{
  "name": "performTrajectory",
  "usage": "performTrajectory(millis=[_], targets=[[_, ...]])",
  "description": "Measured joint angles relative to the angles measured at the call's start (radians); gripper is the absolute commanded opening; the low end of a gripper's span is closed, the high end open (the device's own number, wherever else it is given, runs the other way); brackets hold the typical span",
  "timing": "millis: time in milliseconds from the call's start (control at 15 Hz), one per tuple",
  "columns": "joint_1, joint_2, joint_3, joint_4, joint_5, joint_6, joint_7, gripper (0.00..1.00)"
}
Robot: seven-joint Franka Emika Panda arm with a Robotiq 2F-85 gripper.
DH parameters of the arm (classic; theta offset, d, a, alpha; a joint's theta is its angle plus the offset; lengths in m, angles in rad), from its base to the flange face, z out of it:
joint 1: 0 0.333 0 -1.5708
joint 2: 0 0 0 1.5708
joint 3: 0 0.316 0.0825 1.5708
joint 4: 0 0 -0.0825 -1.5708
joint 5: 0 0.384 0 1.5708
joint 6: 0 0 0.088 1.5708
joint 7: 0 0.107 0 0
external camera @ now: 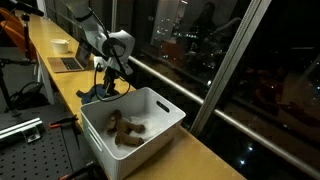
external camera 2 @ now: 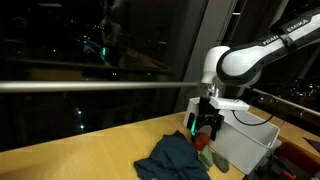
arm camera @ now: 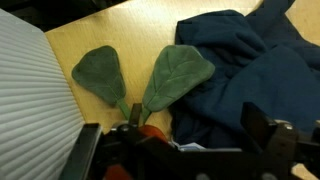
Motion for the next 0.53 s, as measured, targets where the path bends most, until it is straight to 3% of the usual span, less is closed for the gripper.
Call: performTrajectory(millis=[400, 467, 533], targets=[[-0.003, 0.051, -0.01, -0.006, 0.001, 0.0, 0.0, 1.0], [-0.004, 0.062, -0.011, -0.006, 0.001, 0.0, 0.0, 0.93], [-0.004, 0.074, -0.012, -0.006, 0.001, 0.0, 0.0, 0.72]])
